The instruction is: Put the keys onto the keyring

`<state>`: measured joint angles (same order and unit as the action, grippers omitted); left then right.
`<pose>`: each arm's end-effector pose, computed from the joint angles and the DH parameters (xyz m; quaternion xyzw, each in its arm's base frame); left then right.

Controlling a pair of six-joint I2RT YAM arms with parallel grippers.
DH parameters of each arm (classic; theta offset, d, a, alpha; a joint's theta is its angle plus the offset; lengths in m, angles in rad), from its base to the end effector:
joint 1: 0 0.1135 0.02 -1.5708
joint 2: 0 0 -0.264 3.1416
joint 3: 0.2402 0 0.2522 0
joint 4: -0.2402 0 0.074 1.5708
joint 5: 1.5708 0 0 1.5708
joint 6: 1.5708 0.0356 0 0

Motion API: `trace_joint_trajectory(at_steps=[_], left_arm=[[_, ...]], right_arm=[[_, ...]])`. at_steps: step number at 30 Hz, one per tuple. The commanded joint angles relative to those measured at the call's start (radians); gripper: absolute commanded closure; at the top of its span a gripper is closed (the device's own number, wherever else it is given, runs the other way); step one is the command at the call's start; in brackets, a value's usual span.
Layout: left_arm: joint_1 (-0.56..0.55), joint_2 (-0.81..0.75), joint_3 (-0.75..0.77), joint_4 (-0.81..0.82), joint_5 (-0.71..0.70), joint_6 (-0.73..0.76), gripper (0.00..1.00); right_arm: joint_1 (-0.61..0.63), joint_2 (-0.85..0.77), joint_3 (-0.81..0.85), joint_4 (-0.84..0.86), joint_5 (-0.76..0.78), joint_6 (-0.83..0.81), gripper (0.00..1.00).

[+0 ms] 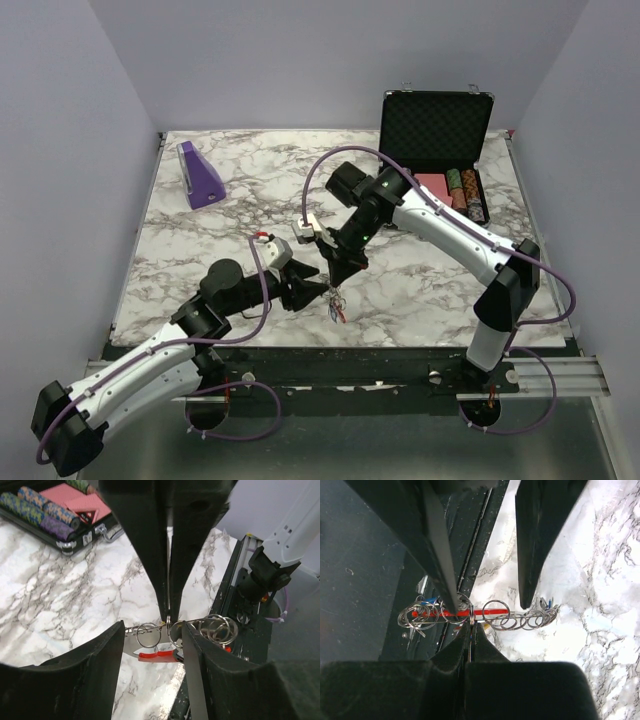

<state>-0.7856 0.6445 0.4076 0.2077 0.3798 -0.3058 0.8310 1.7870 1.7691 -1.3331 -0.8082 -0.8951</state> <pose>0.1096 -0.1283 0.2698 0.2951 0.6530 -0.4708 0.5145 0.2130 0.2715 0.3307 -0.7224 0.5614 0.3874 0.1133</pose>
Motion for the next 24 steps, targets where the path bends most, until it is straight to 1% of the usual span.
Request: trace_joint_trajectory(at_steps=[1,11,16,24], left_arm=[[0.003,0.044,0.023,0.016,0.027,-0.015,0.45],[0.003,0.067,0.025,0.042,0.056,-0.019,0.54],[0.003,0.063,0.020,0.044,0.062,-0.019,0.63],[0.003,0.087,0.028,0.016,0.094,-0.013,0.64]], right_arm=[[0.017,0.020,0.044,-0.060,0.035,-0.008,0.99],[0.026,0.031,0.049,-0.072,0.044,-0.005,0.99],[0.028,0.034,0.049,-0.074,0.040,-0.008,0.99],[0.030,0.037,0.055,-0.075,0.030,-0.004,0.99]])
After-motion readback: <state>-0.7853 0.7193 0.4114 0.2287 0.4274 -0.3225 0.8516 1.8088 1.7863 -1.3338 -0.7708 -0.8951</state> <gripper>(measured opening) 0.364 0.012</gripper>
